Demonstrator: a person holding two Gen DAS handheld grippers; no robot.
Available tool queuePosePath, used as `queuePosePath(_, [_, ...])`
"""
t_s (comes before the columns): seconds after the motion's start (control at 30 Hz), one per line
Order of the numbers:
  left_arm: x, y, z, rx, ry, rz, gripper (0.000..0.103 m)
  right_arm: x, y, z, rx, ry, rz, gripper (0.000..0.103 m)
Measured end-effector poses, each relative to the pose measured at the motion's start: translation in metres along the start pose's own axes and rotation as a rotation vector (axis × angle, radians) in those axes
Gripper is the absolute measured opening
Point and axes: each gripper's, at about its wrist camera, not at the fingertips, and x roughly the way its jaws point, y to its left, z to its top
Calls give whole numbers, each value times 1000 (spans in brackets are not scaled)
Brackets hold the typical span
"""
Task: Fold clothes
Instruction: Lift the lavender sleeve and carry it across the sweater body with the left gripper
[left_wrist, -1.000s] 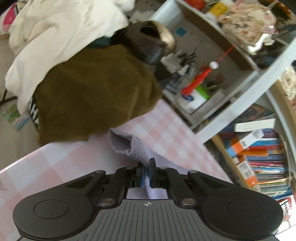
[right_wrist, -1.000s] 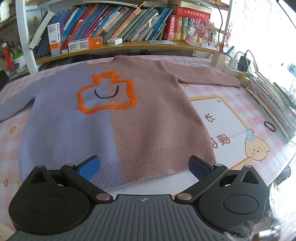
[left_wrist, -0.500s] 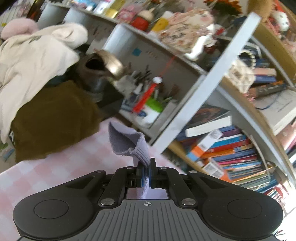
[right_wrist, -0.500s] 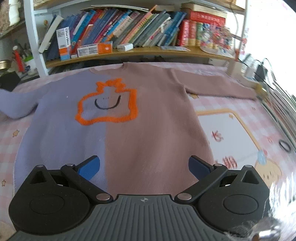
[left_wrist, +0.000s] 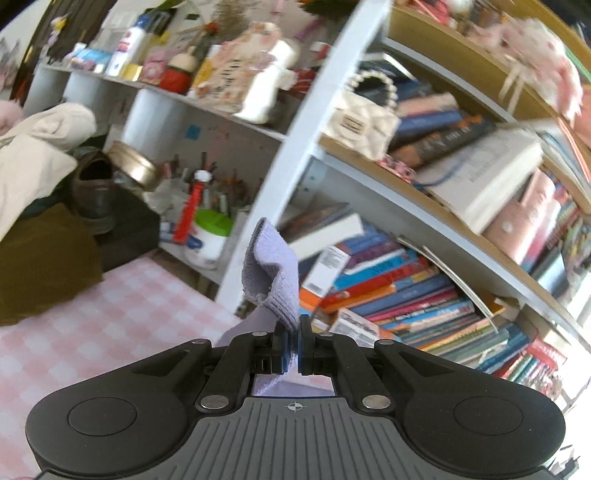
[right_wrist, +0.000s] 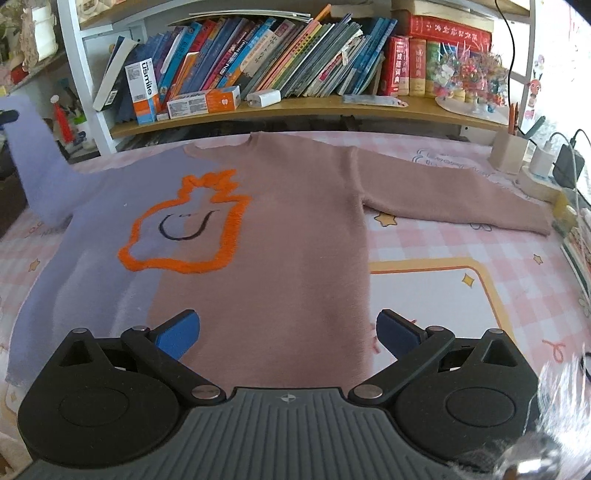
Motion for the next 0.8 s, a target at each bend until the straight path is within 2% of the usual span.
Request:
queuePosePath(0.23, [16,-65,-14,79,9,-4,3,2,-28,2,13,2,68,103])
queuePosePath(0.43, [38,-109,-41,134,57,-20,3,3,-46,3,33,2,95,103])
queuePosePath(0.67, [66,-152,-72,212,118,-46,3,3,-69,1,73,10,81,103])
queuePosePath(0.8, [77,-168,-87,217,152,-65,3,1,-84,-1,111,12,50,103])
